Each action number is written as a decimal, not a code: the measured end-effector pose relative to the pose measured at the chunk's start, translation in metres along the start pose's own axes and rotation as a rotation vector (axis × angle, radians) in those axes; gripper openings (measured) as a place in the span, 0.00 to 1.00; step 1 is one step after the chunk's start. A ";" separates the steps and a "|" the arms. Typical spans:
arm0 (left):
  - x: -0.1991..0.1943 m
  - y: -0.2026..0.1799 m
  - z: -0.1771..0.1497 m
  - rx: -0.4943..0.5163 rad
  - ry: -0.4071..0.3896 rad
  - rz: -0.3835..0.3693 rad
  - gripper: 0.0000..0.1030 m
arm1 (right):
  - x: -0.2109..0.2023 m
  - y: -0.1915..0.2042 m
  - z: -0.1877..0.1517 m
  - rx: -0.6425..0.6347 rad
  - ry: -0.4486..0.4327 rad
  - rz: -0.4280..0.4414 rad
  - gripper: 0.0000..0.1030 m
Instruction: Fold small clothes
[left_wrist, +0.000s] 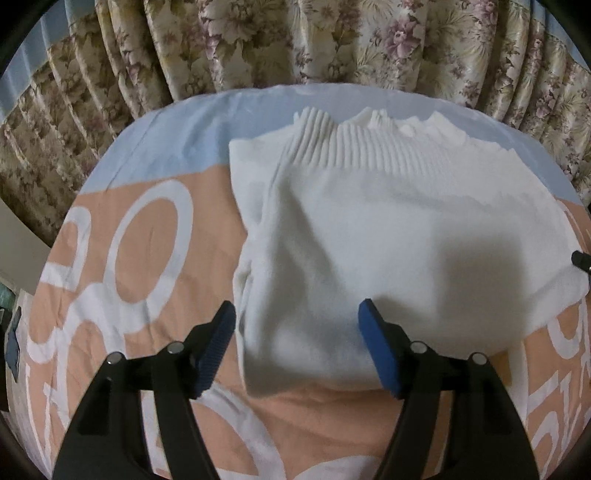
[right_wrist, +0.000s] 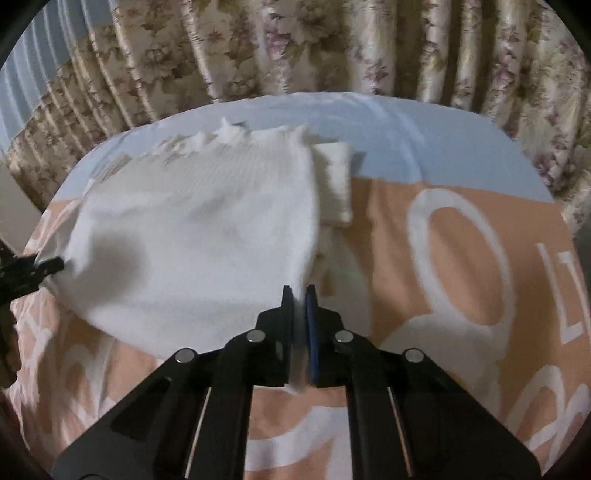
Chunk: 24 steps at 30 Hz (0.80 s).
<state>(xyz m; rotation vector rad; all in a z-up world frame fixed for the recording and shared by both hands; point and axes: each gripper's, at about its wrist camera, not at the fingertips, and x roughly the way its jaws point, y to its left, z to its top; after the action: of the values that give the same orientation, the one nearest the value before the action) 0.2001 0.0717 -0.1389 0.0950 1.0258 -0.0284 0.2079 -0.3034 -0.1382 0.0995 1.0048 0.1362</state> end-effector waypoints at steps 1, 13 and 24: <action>0.000 -0.001 -0.002 0.001 0.000 0.003 0.68 | 0.001 -0.001 -0.001 0.000 0.000 -0.002 0.07; -0.022 -0.027 0.010 0.013 -0.050 -0.005 0.89 | -0.032 0.007 0.009 0.039 -0.143 0.071 0.70; -0.004 -0.086 0.038 0.068 -0.038 -0.057 0.95 | 0.010 0.005 0.026 0.104 -0.108 0.063 0.79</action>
<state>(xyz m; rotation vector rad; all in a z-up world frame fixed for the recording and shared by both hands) 0.2243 -0.0171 -0.1214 0.1268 0.9892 -0.1163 0.2346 -0.2970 -0.1323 0.2318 0.9010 0.1345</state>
